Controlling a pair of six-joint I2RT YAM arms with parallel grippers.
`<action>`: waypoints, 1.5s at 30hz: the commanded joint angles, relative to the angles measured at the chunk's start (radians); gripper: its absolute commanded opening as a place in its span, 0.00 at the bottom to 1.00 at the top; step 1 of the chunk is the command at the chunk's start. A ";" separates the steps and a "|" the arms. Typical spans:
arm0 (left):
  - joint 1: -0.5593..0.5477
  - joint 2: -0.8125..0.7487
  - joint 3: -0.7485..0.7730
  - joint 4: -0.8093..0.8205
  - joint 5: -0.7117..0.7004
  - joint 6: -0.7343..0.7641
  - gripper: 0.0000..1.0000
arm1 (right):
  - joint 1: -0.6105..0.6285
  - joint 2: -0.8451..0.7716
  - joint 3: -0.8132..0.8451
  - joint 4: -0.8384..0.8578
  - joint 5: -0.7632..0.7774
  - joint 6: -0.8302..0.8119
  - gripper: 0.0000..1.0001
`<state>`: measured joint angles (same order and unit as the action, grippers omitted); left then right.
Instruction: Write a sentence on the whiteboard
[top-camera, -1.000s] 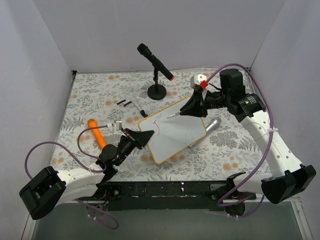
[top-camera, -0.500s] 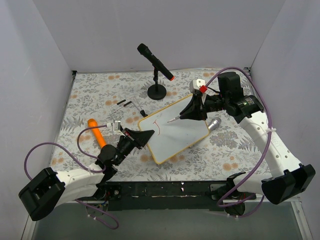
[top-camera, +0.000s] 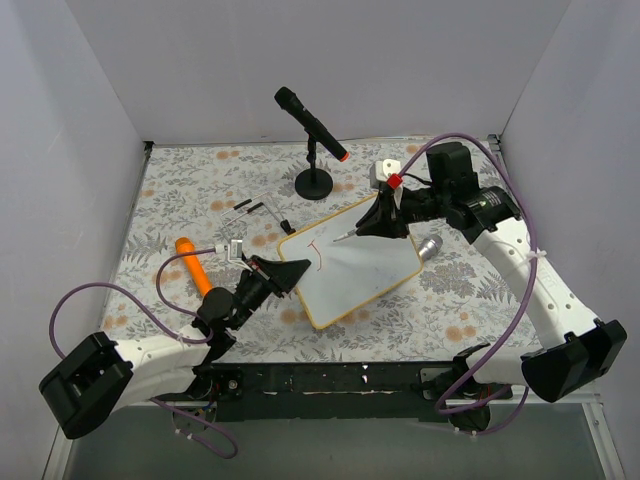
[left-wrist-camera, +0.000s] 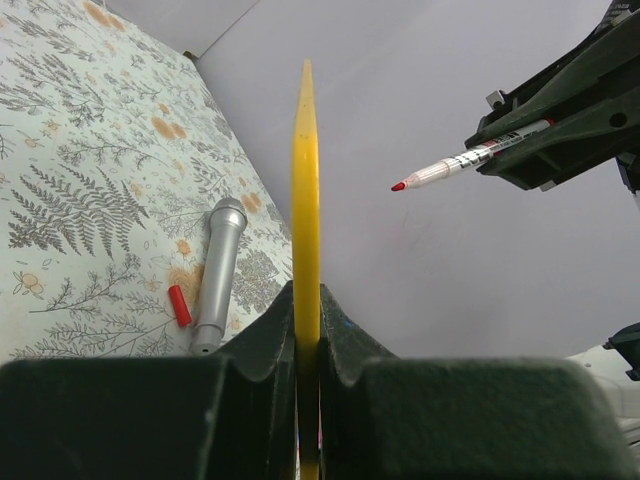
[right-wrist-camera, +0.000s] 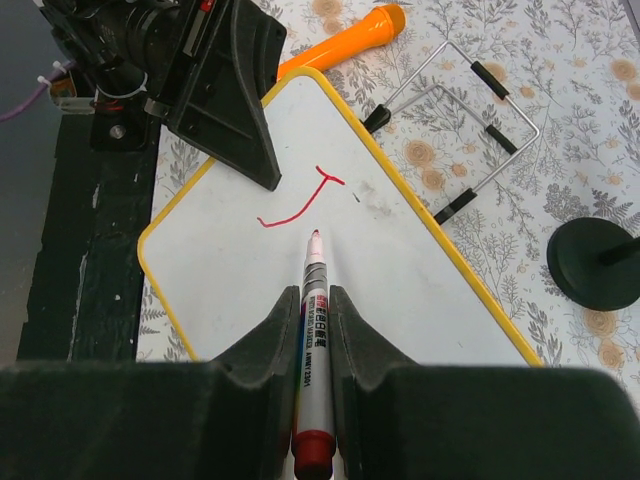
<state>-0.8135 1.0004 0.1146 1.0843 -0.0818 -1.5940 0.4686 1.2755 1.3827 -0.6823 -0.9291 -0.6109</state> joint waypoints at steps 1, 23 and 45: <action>0.004 -0.017 0.074 0.106 0.001 -0.030 0.00 | 0.011 0.008 0.061 -0.003 0.029 -0.032 0.01; 0.004 0.075 0.117 0.157 0.037 -0.081 0.00 | 0.088 0.062 0.061 0.050 0.170 0.022 0.01; 0.004 0.083 0.111 0.170 0.043 -0.084 0.00 | 0.099 0.055 0.029 0.130 0.309 0.105 0.01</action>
<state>-0.8127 1.1069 0.1787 1.1007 -0.0444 -1.6470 0.5655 1.3418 1.4063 -0.6079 -0.6804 -0.5240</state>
